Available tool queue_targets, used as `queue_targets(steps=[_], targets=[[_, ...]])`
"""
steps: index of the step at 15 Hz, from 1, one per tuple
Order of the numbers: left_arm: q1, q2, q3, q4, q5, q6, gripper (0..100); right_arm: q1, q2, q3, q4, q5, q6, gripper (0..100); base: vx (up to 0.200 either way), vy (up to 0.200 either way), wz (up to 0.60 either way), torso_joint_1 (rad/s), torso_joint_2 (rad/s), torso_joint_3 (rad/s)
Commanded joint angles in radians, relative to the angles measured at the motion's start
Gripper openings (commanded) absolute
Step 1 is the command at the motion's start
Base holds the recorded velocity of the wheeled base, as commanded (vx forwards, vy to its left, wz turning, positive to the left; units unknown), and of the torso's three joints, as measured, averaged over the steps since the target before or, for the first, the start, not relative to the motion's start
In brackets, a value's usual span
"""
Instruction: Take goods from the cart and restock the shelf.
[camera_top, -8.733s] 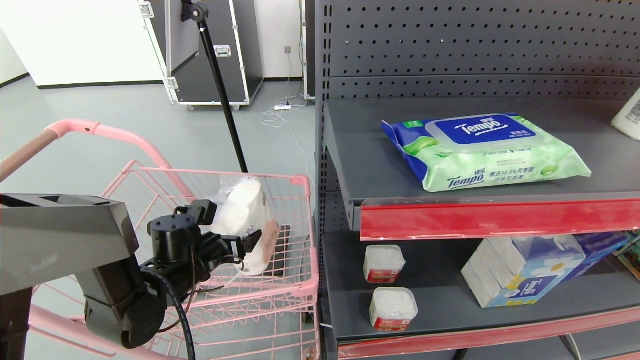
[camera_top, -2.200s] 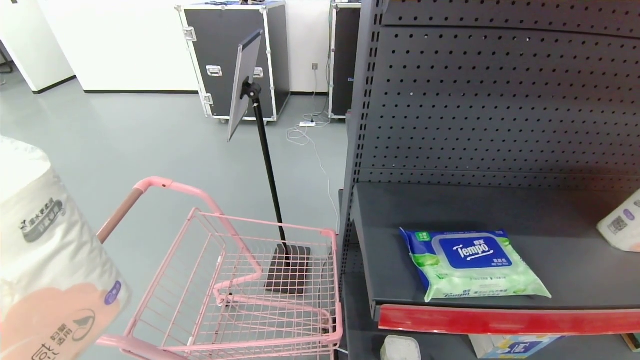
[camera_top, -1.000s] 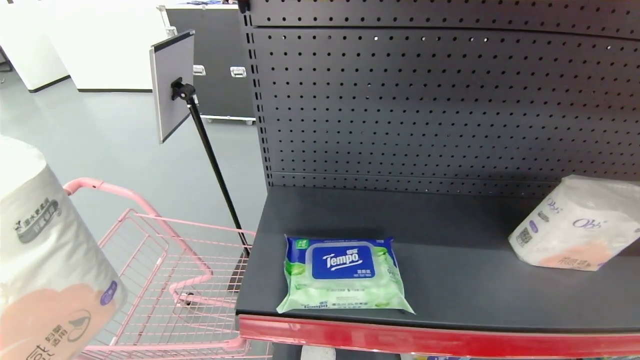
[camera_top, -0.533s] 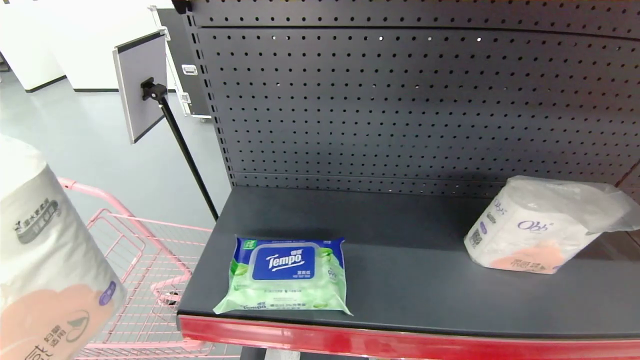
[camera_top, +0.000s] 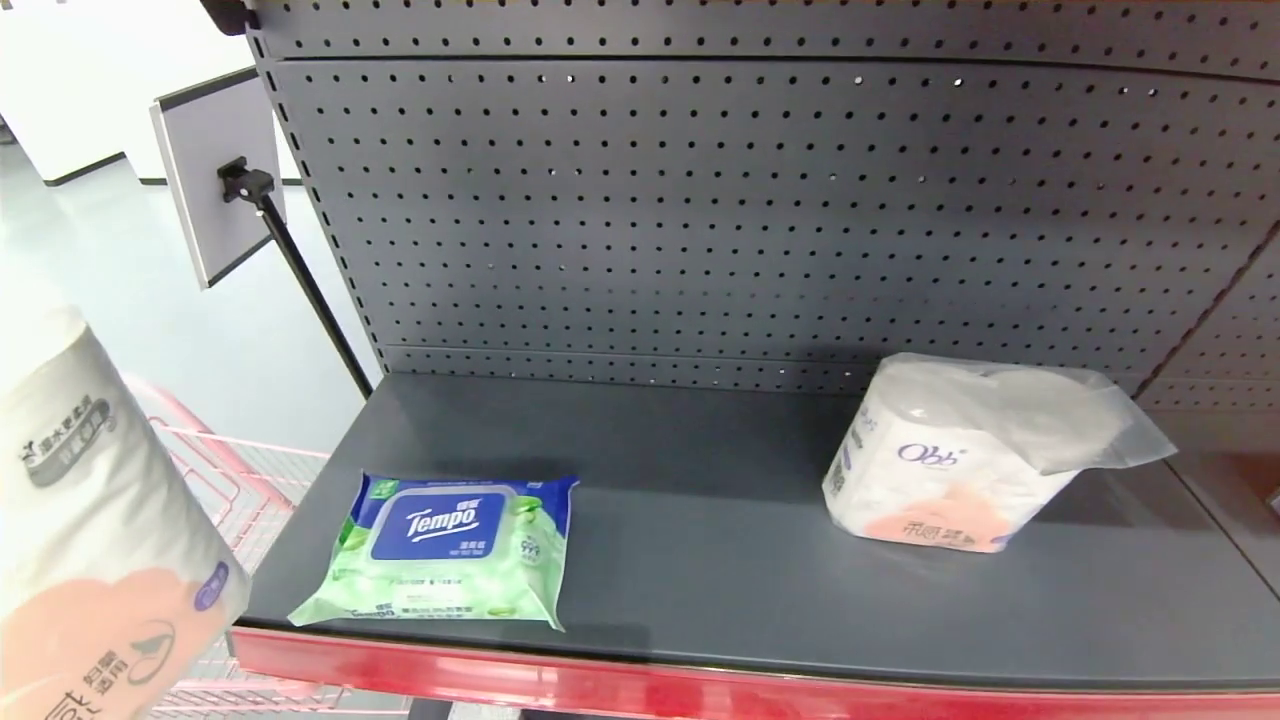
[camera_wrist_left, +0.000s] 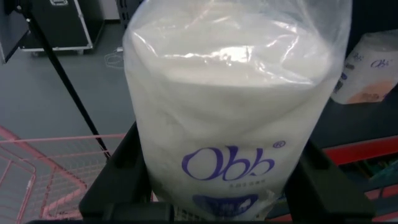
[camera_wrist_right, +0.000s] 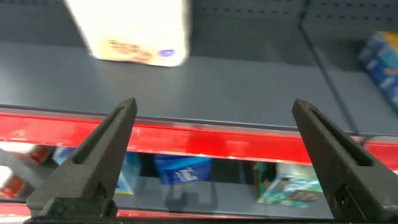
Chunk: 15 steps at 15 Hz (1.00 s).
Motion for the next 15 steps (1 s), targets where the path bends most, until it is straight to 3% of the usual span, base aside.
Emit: queue_targets(steps=[1,14,15], targets=[[0.0,-0.002,0.001,0.0,0.0,0.0,0,0.0,0.0,0.0,0.0,0.0,0.0,100,0.0,-0.2,0.0,-0.002,0.0,-0.002],[0.0,-0.005,0.006,0.0,-0.003,0.015,0,0.0,0.0,0.0,0.0,0.003,0.0,100,0.0,-0.2,0.0,0.002,0.0,0.002],[0.0,-0.01,0.007,0.0,-0.011,0.017,0,0.0,0.0,0.0,0.0,0.003,0.0,100,0.0,0.0,0.0,0.0,0.0,0.0]])
